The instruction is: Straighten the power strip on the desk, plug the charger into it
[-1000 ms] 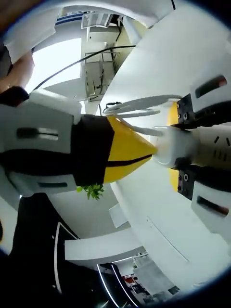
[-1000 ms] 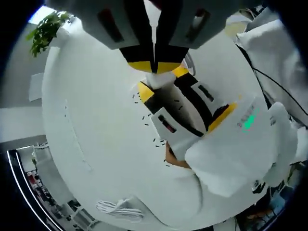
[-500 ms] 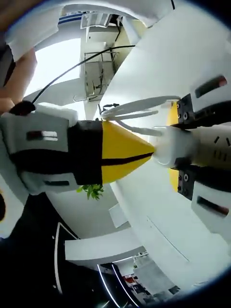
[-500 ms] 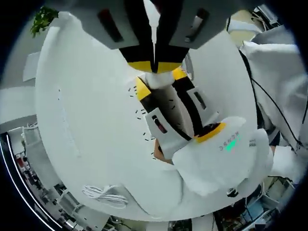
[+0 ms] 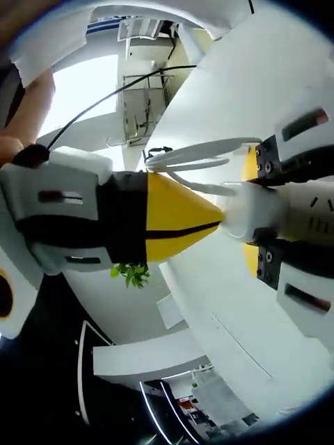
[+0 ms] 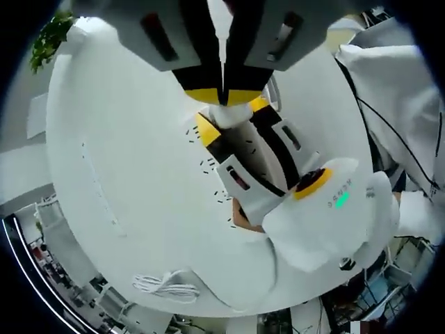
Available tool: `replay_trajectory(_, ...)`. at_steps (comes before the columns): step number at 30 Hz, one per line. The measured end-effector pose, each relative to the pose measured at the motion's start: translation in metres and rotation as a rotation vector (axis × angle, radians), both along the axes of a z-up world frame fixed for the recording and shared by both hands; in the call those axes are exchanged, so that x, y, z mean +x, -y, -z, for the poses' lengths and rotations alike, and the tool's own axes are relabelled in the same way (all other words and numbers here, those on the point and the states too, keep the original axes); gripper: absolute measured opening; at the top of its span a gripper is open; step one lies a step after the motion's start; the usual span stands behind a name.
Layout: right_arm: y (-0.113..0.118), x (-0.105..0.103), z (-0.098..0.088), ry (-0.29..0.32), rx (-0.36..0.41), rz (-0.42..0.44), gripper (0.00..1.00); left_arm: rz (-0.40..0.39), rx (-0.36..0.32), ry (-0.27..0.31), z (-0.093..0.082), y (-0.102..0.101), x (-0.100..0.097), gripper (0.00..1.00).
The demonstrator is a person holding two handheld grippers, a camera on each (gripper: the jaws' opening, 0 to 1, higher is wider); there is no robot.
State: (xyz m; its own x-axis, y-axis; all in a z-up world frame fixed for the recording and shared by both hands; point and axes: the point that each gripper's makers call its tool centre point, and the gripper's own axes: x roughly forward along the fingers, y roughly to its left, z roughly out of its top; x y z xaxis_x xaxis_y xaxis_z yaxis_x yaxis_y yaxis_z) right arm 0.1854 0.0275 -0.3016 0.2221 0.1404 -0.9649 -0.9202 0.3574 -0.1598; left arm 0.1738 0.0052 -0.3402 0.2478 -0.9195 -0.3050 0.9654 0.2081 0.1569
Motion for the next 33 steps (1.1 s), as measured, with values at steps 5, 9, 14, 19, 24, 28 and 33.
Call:
replay_trajectory(5,0.0,0.0,0.0,0.01,0.01,-0.028,0.02,-0.005,-0.003,-0.001,0.0,0.001,0.001,0.33)
replay_trajectory(9,0.0,0.0,0.0,0.01,0.018,-0.023,0.02,-0.007,-0.005,-0.002,0.0,0.0,0.001,0.34)
replay_trajectory(14,0.0,0.0,0.0,0.004,0.025,-0.005,0.02,-0.006,-0.006,-0.002,0.0,0.001,0.001,0.34)
replay_trajectory(19,0.001,0.0,-0.001,-0.011,0.052,0.055,0.01,-0.005,-0.008,-0.006,-0.001,0.001,0.001,0.34)
replay_trajectory(24,-0.008,-0.006,-0.006,-0.065,0.147,0.114,0.02,-0.005,-0.011,-0.007,-0.001,0.001,0.001,0.34)
replay_trajectory(28,-0.009,-0.008,-0.011,-0.068,0.171,0.118,0.05,-0.005,-0.011,-0.007,-0.001,0.001,0.001,0.34)
replay_trajectory(33,-0.004,-0.003,-0.012,-0.049,0.19,0.148,0.08,-0.004,-0.011,-0.007,-0.001,0.001,0.001,0.34)
